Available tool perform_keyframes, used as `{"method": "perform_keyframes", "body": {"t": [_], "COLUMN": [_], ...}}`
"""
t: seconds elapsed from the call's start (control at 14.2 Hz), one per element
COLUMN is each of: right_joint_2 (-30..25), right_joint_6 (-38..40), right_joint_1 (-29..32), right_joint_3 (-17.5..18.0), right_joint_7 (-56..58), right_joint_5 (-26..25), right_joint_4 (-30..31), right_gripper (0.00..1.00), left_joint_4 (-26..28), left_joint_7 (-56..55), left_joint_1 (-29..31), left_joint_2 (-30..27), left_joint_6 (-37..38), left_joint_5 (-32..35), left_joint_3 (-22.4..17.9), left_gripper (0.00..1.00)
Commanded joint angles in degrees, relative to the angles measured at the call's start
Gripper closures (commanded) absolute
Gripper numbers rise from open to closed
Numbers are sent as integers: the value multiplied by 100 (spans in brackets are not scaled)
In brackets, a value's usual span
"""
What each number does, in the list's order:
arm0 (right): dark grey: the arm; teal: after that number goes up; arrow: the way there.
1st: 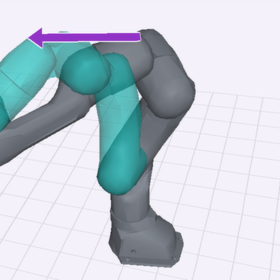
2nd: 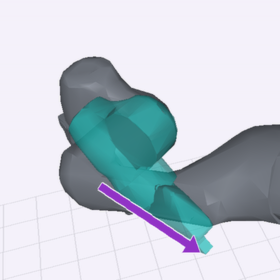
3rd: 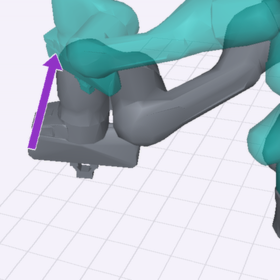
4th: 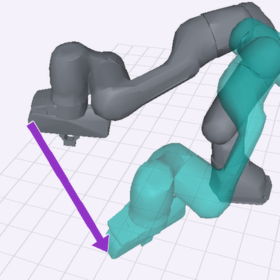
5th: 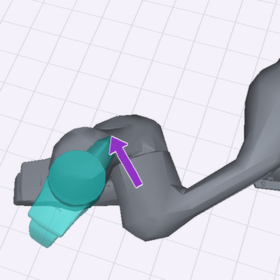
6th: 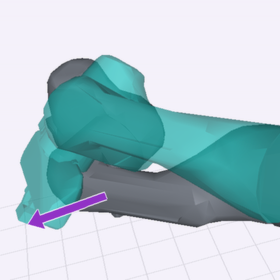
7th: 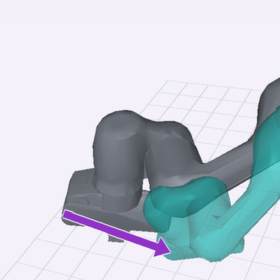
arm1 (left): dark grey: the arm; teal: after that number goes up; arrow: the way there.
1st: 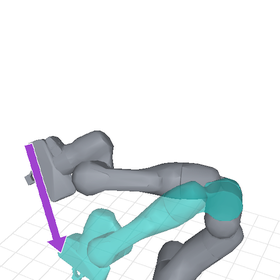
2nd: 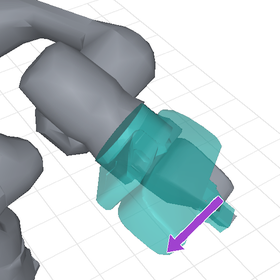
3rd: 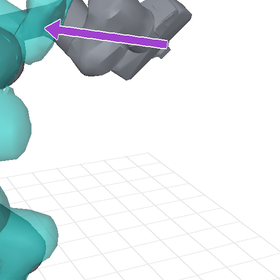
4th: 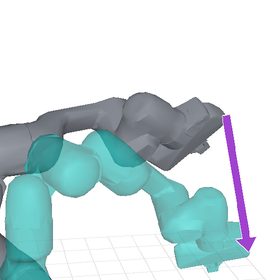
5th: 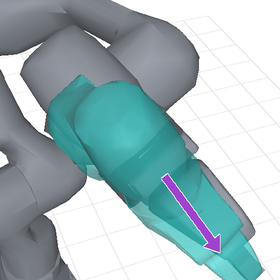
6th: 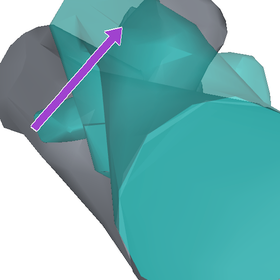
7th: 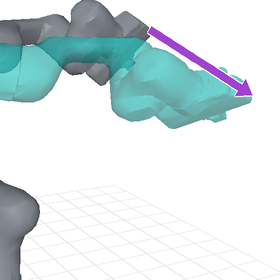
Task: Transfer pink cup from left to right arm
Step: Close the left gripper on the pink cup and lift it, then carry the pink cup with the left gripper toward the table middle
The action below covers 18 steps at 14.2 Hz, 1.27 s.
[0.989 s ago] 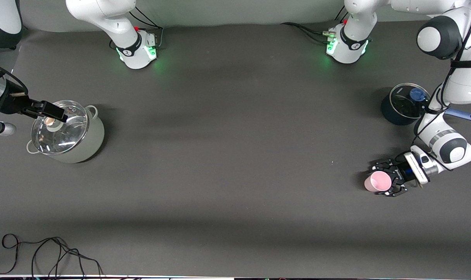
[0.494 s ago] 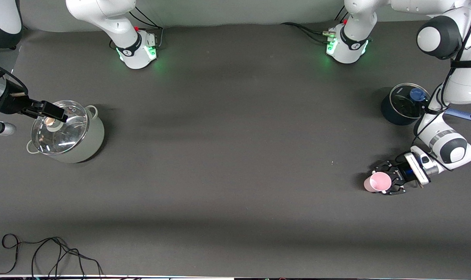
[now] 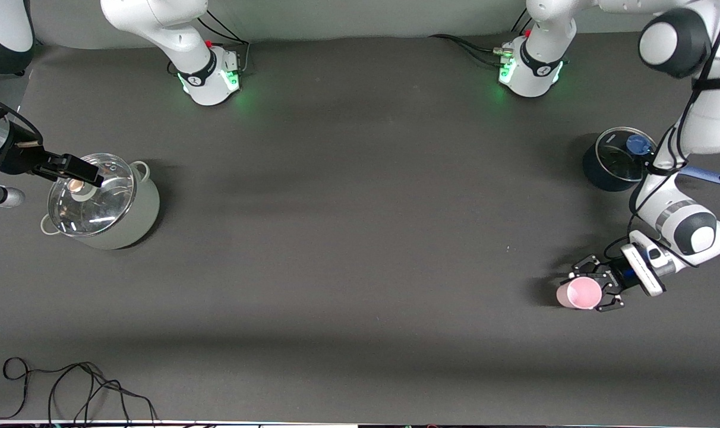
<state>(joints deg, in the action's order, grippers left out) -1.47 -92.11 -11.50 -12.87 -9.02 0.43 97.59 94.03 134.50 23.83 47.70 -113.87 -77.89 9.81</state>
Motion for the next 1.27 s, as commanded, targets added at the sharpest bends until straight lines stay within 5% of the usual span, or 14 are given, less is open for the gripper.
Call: {"method": "perform_keyframes", "body": {"t": [0.0,0.42,0.92,1.2], "right_joint_2": [-152,-143,-143,-143], "right_joint_6": [-71,-71,-71,-71], "right_joint_1": [-28,-28,-28,-28], "right_joint_3": [-23,-23,-23,-23], "right_joint_7": [50,41,41,41], "right_joint_5": [62,62,62,62], "right_joint_4": [129,129,129,129], "right_gripper": [0,0,0,0], "left_joint_4": [1106,2549,2296,1822], "left_joint_7": [-135,-521,-1206,-1321], "left_joint_1": [-71,-80,-45,-509], "left_joint_2": [-1040,-2668,-2880,-2863], "left_joint_6": [-818,-2997,-4949,-5696], "left_joint_5": [-610,-2430,-3206,-3294], "left_joint_3": [555,2610,4782,5119], "left_gripper": [66,66,66,65]}}
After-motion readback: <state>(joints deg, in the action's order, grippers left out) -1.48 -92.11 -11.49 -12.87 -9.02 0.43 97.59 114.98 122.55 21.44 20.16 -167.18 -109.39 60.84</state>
